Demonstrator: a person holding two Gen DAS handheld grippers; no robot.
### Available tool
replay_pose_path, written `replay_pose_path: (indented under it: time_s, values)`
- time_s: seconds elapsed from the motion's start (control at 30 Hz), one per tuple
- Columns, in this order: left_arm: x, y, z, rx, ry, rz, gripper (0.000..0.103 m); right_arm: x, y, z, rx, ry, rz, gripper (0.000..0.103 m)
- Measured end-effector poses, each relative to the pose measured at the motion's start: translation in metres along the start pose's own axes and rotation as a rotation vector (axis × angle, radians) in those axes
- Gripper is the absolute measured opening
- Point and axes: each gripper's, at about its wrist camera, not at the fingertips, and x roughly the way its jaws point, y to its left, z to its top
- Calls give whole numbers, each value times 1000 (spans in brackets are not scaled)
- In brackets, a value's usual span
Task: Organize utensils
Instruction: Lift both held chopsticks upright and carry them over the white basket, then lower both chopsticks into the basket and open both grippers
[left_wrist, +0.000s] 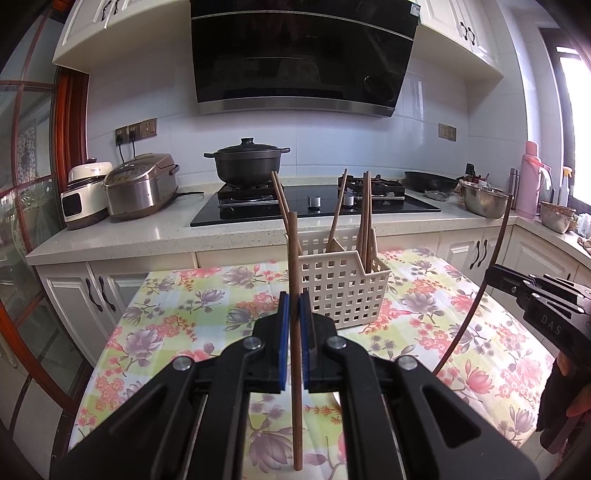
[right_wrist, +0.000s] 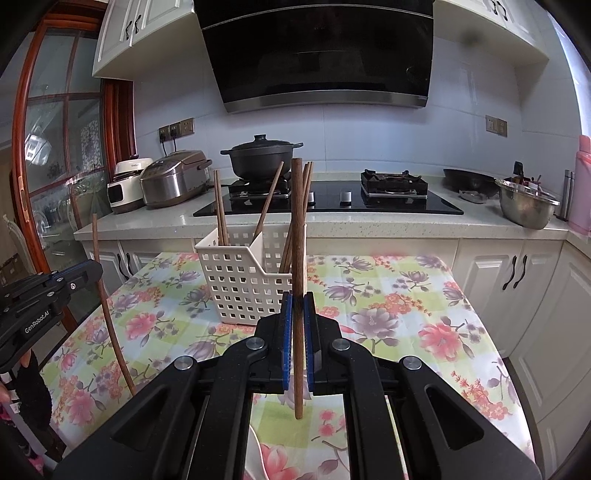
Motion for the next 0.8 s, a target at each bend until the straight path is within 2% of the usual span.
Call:
replay_pose_path:
  time_s: [0.27, 0.43, 0.7, 0.8]
  values:
    - [4, 6, 5, -13, 7, -8, 6, 3, 2, 6, -10, -1, 6, 6]
    - [17, 10, 20, -32, 24, -28, 6, 15, 3, 22, -19, -1, 13, 6]
    - [42, 19, 88, -63, 2, -41, 6, 49, -12, 76, 60, -5, 60, 6]
    - [50, 16, 119, -44, -12, -37, 6, 60, -14, 97, 70, -2, 68, 6]
